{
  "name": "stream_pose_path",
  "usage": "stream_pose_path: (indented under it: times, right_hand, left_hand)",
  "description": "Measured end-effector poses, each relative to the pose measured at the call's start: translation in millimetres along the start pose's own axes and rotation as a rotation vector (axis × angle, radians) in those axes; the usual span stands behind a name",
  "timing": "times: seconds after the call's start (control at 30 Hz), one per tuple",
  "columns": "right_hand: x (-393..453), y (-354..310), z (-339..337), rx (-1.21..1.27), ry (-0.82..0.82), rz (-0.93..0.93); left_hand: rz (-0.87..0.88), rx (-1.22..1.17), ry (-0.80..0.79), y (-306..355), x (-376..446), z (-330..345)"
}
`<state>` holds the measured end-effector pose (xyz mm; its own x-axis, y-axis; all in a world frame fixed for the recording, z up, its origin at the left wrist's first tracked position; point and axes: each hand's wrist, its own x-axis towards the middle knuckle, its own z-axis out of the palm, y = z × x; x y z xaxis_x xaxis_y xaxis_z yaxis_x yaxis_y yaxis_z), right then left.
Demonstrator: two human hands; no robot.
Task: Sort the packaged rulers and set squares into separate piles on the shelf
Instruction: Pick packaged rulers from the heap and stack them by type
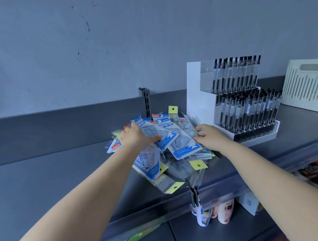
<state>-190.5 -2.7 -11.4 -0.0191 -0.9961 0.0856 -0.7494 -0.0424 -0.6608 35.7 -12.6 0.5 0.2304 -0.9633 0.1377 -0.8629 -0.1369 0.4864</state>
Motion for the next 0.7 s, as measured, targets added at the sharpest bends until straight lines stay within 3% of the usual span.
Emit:
stream_pose_path:
  times: [0.17,0.37,0.6,0.7]
  right_hand:
    - [-0.2,6.8,0.3,0.039,0.081,-0.006]
    - [-3.3,3.1,-4.6,0.111,0.220,0.056]
    - [-11.2,-0.6,-8.3,0.339,0.377,0.042]
    - [-17.1,-5.1,-10.2,0.403,0.436,0.012]
  left_hand:
    - [0.133,-0.352,0.035,-5.5,-2.7,-0.1]
    - [0.063,-0.729,0.175,-12.9,-1.3,-4.3]
    - [0.051,-0.856,0.299,-12.8,-16.1,-17.9]
    - [0.097,-0.847,0.256,-7.1,-24.5,-26.7]
